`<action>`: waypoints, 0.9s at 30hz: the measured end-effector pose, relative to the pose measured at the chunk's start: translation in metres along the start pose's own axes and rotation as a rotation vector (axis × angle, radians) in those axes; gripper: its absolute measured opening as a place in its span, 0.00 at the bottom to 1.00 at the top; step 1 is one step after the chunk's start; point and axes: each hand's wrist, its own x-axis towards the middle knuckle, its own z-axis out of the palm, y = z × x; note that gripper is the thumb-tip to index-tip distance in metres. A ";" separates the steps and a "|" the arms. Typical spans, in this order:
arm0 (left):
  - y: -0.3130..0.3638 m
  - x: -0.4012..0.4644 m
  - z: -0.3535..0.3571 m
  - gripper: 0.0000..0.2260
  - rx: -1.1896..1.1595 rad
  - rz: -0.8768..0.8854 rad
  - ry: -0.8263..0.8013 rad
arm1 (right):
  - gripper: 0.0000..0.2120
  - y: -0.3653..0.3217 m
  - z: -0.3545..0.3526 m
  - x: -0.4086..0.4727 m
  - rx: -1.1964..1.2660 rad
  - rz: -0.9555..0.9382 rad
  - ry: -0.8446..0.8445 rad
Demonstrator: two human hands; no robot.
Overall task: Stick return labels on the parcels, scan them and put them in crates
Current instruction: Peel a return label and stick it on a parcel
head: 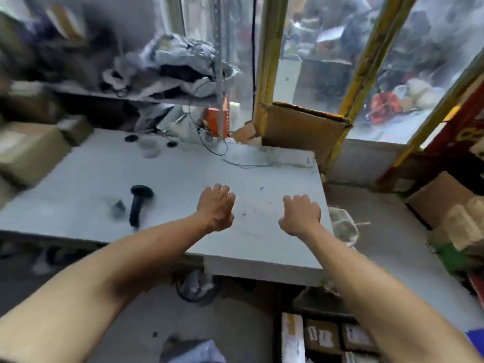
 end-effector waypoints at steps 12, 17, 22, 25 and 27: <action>-0.280 -0.140 0.024 0.19 -0.062 -0.509 0.008 | 0.21 -0.322 -0.080 0.048 -0.049 -0.474 0.131; -0.364 -0.198 0.049 0.20 -0.124 -0.680 0.003 | 0.21 -0.434 -0.091 0.048 -0.035 -0.626 0.143; -0.414 -0.247 0.070 0.19 -0.175 -0.811 -0.036 | 0.22 -0.523 -0.097 0.046 -0.031 -0.731 0.148; -0.440 -0.265 0.081 0.19 -0.213 -0.878 -0.046 | 0.24 -0.567 -0.101 0.049 -0.025 -0.805 0.142; -0.456 -0.272 0.087 0.20 -0.258 -0.925 -0.046 | 0.25 -0.594 -0.102 0.054 -0.011 -0.859 0.134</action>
